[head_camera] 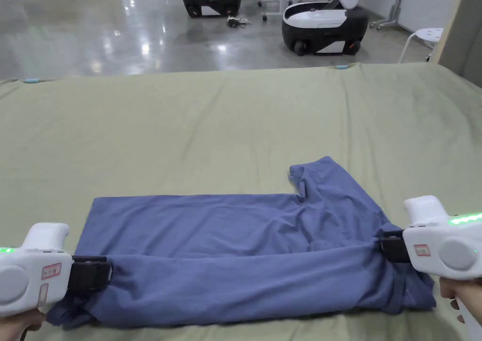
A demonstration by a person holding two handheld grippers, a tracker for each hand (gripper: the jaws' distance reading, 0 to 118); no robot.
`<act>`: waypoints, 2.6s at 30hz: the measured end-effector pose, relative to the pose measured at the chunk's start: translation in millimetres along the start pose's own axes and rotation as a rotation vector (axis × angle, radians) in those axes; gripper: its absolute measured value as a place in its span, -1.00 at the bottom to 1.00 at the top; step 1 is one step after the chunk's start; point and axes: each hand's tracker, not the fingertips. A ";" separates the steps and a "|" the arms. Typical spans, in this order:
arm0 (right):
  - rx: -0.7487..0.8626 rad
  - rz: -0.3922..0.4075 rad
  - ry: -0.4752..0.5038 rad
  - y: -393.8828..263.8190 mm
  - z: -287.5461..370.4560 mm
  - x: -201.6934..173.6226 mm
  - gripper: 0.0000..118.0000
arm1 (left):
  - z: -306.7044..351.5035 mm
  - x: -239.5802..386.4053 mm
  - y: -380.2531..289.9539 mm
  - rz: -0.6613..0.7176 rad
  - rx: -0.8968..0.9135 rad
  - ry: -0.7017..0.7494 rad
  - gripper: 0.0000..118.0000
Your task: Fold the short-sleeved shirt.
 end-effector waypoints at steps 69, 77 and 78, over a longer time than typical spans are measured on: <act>0.023 -0.094 0.172 -89.9 36.8 -2.2 0.50 | 22.7 0.8 -69.2 -0.046 0.032 -0.097 -0.84; 0.078 -0.060 0.227 -80.7 51.2 -8.5 -0.73 | 28.4 7.5 -68.2 -0.057 0.043 -0.063 -0.84; 0.092 -0.064 0.227 -78.9 54.4 -8.0 -0.73 | 31.9 3.5 -67.4 -0.038 0.043 -0.075 -0.84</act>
